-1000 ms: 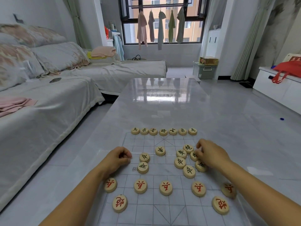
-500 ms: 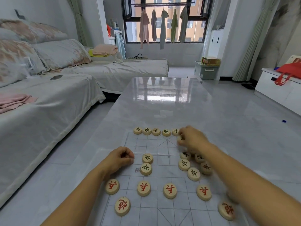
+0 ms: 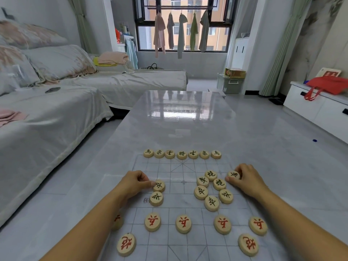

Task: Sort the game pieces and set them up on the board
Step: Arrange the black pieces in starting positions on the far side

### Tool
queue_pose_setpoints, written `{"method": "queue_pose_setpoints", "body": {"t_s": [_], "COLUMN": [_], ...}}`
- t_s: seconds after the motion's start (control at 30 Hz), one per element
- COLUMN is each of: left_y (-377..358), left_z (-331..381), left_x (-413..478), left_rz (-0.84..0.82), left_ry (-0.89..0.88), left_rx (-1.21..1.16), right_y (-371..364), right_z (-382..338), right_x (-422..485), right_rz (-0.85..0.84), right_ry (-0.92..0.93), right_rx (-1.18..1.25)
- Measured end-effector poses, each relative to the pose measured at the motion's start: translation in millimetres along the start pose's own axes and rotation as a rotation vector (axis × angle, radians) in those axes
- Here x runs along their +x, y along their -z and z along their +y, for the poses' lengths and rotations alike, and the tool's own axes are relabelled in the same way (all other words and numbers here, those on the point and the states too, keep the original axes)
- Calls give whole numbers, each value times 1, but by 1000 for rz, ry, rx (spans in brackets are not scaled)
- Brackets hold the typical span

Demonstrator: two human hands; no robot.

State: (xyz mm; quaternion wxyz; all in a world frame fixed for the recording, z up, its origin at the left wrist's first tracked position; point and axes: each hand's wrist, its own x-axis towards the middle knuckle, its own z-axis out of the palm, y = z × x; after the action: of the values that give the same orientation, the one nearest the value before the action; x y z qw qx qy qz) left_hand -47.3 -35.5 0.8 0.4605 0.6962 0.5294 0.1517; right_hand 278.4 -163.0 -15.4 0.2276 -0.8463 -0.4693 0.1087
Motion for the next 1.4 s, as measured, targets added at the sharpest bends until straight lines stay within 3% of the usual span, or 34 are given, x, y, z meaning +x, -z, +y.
{"method": "queue_pose_setpoints", "body": {"t_s": [0.1,0.27,0.43,0.67,0.8,0.93,1.07,1.13,1.23,1.4], "left_y": [-3,-12,-57,-128,-113,-52,10,25,28,28], "left_z": [0,12,56,99,93,59,6,-13,-27,-26], "left_x": [7,13,11,25,31,40,52,53,57,67], "left_rz": [35,60,165,66,42,155,249,313,434,427], "left_ry": [29,26,-174,-132,-110,-76,15,4,-53,-104], "left_rx": [26,273,463,718,690,622,351,258,352,349], "right_y": [-9,-9,-10,-12,-11,-13,-6,-2,2,0], "right_z": [3,3,3,7,11,11,7,2,-5,-11], "right_x": [-3,-8,-9,-4,-1,3,19,29,44,69], "right_rz": [110,80,97,138,132,117,-12,-23,57,66], "right_ry": [35,64,58,46,35,3,-92,-122,-154,-211], "right_rx": [35,56,78,98,126,143,172,55,-70,53]}}
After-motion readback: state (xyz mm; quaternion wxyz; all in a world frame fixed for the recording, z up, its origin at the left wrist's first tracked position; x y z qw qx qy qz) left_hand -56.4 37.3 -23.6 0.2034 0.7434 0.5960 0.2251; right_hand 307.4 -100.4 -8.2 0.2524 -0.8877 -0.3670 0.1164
